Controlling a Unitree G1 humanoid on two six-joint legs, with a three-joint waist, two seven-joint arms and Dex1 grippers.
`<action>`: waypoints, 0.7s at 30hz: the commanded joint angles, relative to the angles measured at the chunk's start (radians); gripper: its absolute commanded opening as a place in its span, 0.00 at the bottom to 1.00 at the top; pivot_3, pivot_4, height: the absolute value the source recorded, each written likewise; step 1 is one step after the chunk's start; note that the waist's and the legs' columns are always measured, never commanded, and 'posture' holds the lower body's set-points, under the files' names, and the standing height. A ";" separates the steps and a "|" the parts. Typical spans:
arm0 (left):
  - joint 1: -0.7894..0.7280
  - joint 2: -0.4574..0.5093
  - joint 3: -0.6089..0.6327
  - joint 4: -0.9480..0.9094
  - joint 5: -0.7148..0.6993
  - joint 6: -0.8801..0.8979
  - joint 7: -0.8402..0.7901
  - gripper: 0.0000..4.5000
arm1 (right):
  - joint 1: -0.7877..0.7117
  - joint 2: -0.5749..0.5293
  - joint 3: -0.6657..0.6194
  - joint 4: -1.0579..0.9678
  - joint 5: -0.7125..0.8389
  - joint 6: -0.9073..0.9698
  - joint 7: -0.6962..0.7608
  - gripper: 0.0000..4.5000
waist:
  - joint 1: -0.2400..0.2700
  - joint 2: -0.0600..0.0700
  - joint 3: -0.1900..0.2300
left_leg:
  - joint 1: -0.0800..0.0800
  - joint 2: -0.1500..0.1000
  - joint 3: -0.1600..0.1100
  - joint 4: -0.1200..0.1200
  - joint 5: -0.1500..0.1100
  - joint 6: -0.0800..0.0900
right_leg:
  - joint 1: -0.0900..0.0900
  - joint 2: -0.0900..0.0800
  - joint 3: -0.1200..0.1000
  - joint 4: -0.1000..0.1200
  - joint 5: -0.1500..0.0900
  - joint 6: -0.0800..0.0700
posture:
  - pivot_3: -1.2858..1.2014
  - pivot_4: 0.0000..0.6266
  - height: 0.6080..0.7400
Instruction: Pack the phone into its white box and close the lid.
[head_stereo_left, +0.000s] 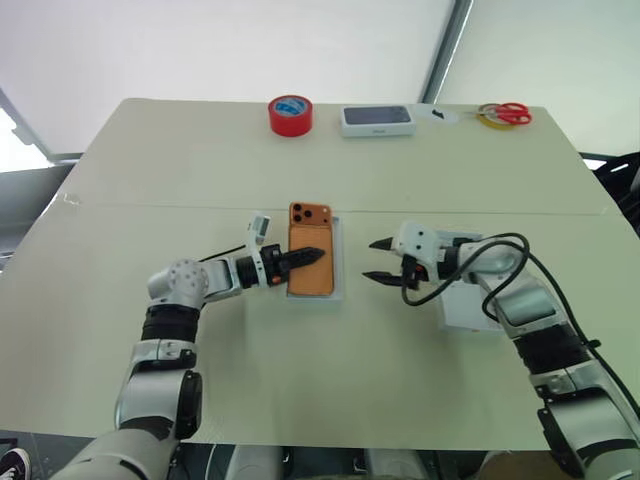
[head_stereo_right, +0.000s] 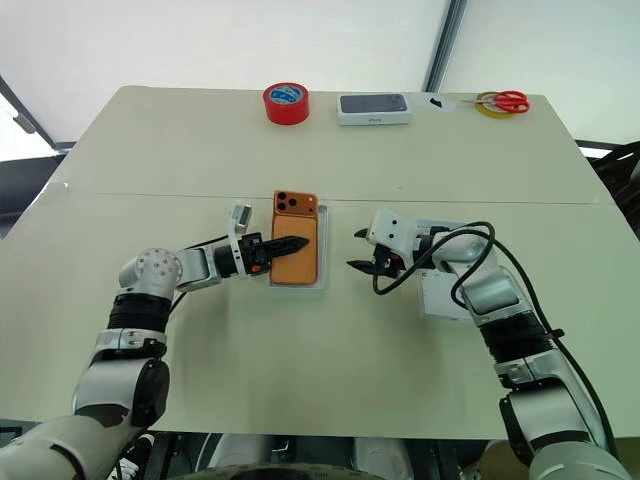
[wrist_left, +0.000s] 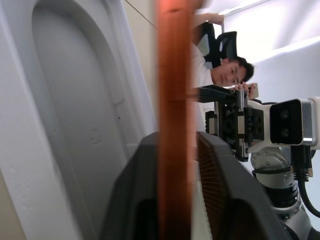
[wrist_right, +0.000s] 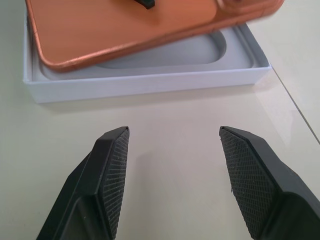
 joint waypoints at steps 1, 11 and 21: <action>-0.029 0.011 -0.028 -0.034 0.012 0.018 -0.026 0.60 | -0.005 0.016 0.004 -0.027 -0.008 -0.021 -0.017 0.67 | 0.002 0.000 0.000 | 0.000 0.000 0.000 0.001 0.000 0.000 | 0.000 0.000 0.000 0.000 0.000 0.000 | 0.52 0.24 1.00; -0.078 0.045 -0.022 -0.110 0.023 0.113 0.052 0.60 | -0.042 0.046 0.011 0.034 -0.034 -0.055 -0.043 0.67 | 0.000 0.000 0.000 | 0.000 0.000 0.000 0.001 0.000 0.000 | 0.001 0.000 0.000 0.000 0.000 0.000 | 0.52 0.24 1.00; -0.139 0.084 -0.010 -0.169 0.042 0.240 0.130 0.60 | -0.058 0.091 0.017 0.052 -0.045 -0.071 -0.052 0.67 | 0.006 0.000 0.000 | 0.000 0.000 -0.001 0.001 0.000 -0.001 | 0.001 0.000 0.000 0.000 0.000 0.000 | 0.52 0.24 1.00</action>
